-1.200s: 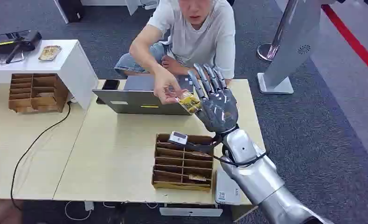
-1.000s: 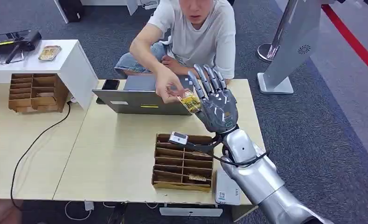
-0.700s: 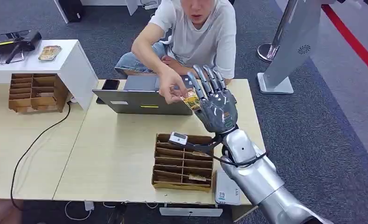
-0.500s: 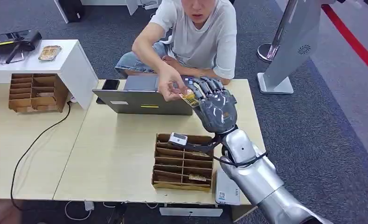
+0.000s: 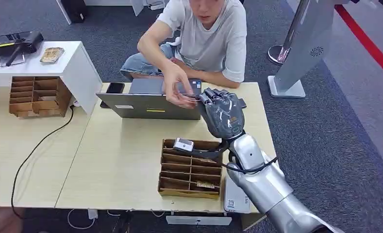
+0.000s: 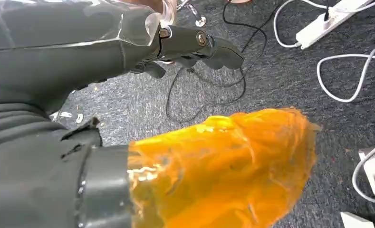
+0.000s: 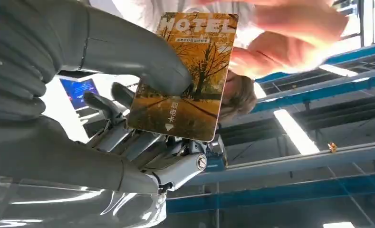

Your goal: Pass the card to the sensor for recognition and then transmit it.

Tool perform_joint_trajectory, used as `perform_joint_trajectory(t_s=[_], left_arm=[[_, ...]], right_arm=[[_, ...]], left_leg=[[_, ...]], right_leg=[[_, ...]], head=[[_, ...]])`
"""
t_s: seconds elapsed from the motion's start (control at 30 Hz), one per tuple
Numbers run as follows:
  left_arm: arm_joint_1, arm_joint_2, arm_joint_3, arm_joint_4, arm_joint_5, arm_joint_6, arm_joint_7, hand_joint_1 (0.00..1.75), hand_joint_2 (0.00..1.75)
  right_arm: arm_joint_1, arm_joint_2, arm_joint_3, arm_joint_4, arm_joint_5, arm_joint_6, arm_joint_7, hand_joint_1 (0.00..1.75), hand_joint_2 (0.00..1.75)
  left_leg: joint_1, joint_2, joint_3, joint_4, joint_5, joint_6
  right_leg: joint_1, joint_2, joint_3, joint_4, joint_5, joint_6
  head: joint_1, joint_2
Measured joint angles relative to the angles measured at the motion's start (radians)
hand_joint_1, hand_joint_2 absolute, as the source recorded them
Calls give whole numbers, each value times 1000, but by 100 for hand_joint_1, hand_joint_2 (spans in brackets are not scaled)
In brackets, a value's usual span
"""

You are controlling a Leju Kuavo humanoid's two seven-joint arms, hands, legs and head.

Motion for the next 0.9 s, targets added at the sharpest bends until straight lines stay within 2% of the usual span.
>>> perform_joint_trajectory(t_s=[0.33,0.43,0.63,0.73,0.9], left_arm=[[2,2,1,0,2,2,0,0,0],[4,3,8,0,9,4,-4,0,0],[5,3,10,0,10,4,-5,0,0],[26,10,44,0,37,14,-34,0,0],[34,12,59,0,45,18,-42,0,0]], right_arm=[[11,3,5,-22,-126,7,-64,175,175],[31,4,7,-58,-225,37,-108,175,175],[34,4,7,-64,-236,39,-112,175,175],[148,-22,8,-254,-514,133,-214,175,175],[198,-44,5,-344,-618,177,-262,175,175]], left_leg=[[0,0,0,0,0,0],[0,0,0,0,0,0],[0,0,0,0,0,0],[0,0,-1,0,0,0],[0,0,-1,0,0,0]], right_leg=[[0,0,0,0,0,0],[0,0,0,0,0,0],[0,0,0,0,0,0],[0,0,-2,0,0,0],[0,0,-2,0,0,0]], head=[[0,0],[0,0],[0,0],[0,0],[0,0]])
